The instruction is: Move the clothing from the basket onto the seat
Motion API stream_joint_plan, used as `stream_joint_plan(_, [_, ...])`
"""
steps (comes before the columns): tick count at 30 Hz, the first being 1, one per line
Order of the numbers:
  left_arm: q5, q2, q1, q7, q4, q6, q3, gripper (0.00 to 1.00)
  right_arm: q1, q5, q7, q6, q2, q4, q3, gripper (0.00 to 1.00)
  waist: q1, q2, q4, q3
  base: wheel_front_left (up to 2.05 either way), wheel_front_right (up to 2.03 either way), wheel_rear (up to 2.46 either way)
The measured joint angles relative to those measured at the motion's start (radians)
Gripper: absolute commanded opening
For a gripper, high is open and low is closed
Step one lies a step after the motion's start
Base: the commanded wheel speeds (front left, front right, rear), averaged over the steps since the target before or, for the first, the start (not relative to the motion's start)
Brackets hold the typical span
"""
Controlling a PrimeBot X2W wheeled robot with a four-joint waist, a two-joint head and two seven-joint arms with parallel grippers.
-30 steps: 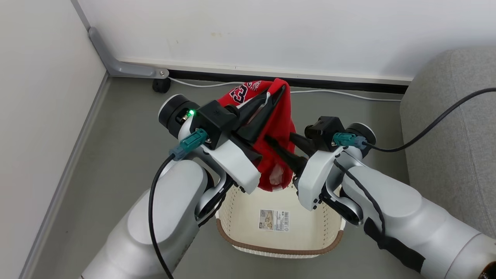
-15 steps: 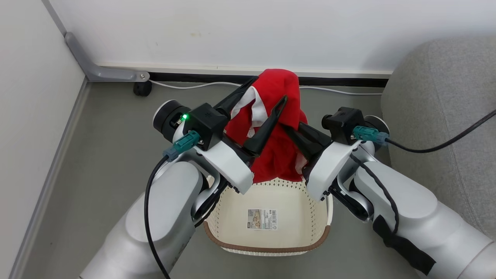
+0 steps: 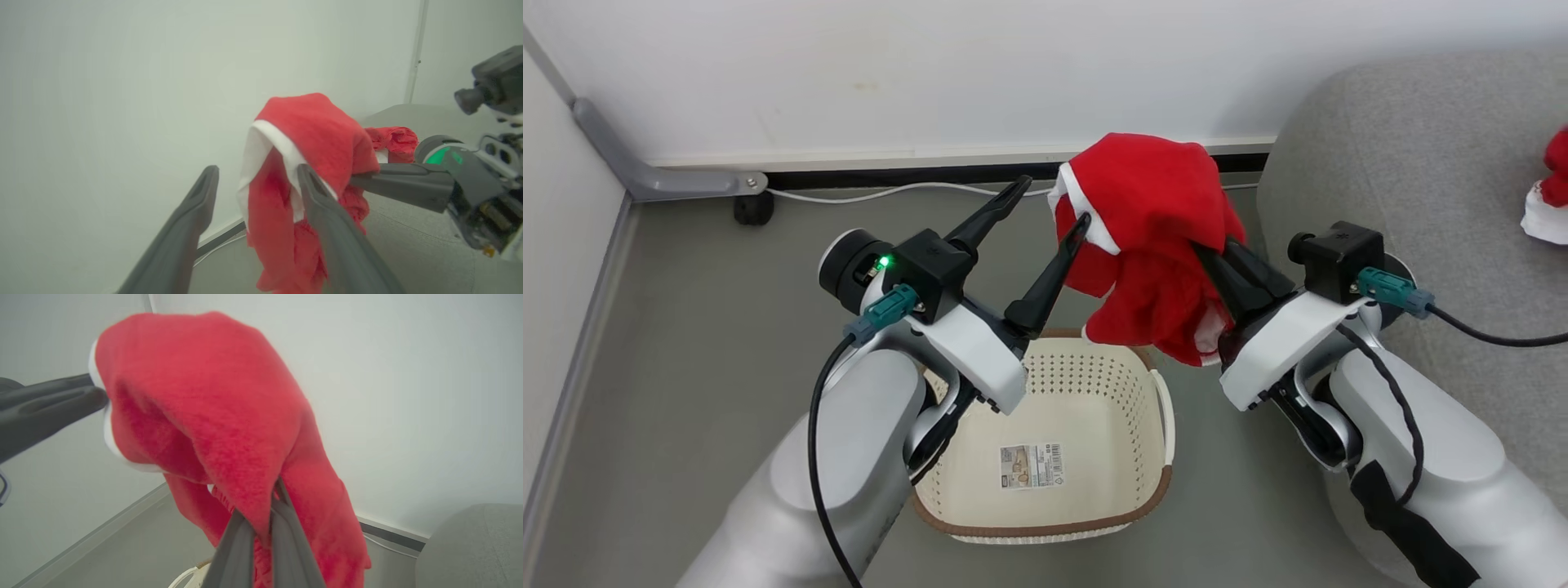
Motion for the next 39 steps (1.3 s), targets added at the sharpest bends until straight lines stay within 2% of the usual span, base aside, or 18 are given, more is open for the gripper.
stream_joint_plan(17, [-0.01,0.002,0.101,-0.003,0.012,-0.003,0.005,1.0,0.146,-0.093,0.0,0.0,-0.01,-0.117,-0.242,0.0,0.0,0.0,-0.229,-0.024,0.0,0.0,0.0])
stream_joint_plan(31, [-0.01,-0.004,0.181,-0.003,-0.017,-0.003,0.016,1.0,0.255,-0.14,0.0,0.0,-0.014,-0.199,-0.357,0.0,0.0,0.0,-0.418,-0.048,0.0,0.0,0.0])
stream_joint_plan(39, [-0.01,-0.009,0.199,-0.003,-0.035,-0.003,0.014,1.0,0.31,-0.147,0.0,0.0,-0.004,-0.251,-0.452,0.0,0.0,0.0,-0.496,-0.05,0.0,0.0,0.0])
